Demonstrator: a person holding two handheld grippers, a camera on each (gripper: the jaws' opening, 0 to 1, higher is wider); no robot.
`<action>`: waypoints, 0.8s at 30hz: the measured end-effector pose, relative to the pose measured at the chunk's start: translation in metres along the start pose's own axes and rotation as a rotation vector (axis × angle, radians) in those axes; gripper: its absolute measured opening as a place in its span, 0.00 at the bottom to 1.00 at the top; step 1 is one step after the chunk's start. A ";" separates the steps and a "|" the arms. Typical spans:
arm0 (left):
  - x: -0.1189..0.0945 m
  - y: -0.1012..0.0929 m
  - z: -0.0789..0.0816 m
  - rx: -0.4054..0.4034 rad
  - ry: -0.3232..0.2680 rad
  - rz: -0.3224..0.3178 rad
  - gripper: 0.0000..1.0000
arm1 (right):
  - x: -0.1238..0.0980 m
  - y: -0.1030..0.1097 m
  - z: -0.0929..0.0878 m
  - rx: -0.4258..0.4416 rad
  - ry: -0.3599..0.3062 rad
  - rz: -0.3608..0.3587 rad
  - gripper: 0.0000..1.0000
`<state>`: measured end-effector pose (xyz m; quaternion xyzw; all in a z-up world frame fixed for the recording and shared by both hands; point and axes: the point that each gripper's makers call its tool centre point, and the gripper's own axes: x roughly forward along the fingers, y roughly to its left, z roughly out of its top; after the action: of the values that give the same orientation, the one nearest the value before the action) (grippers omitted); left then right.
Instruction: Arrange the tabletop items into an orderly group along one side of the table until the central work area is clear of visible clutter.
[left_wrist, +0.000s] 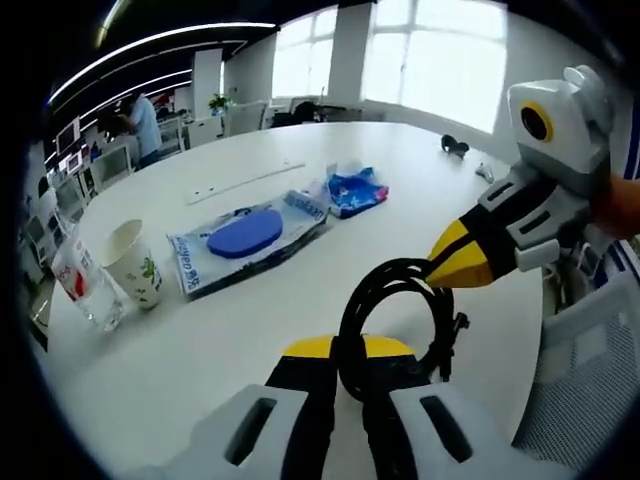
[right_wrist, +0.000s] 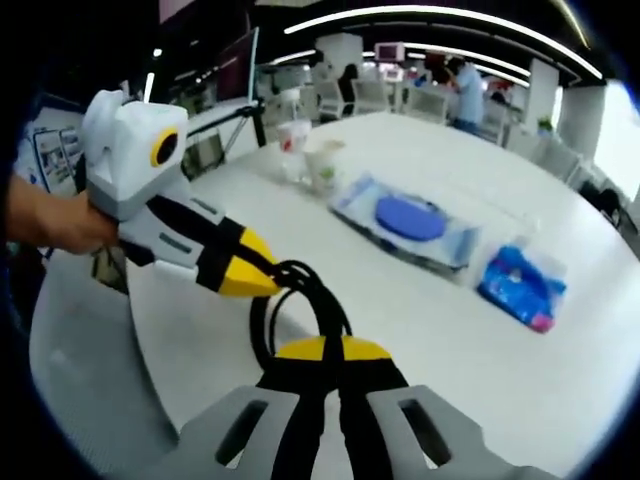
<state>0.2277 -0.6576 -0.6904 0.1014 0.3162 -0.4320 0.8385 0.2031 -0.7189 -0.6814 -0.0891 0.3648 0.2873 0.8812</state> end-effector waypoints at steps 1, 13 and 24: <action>0.001 0.001 0.002 0.003 0.000 0.001 0.06 | 0.000 -0.002 0.001 -0.003 -0.001 -0.002 0.00; 0.016 0.017 0.023 0.070 0.010 0.018 0.07 | 0.012 -0.022 0.012 -0.037 0.006 -0.005 0.00; 0.037 0.030 0.025 0.067 0.040 0.024 0.07 | 0.030 -0.042 0.010 -0.039 0.024 -0.004 0.00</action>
<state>0.2780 -0.6750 -0.6972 0.1416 0.3171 -0.4302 0.8332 0.2498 -0.7364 -0.6971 -0.1103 0.3697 0.2915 0.8753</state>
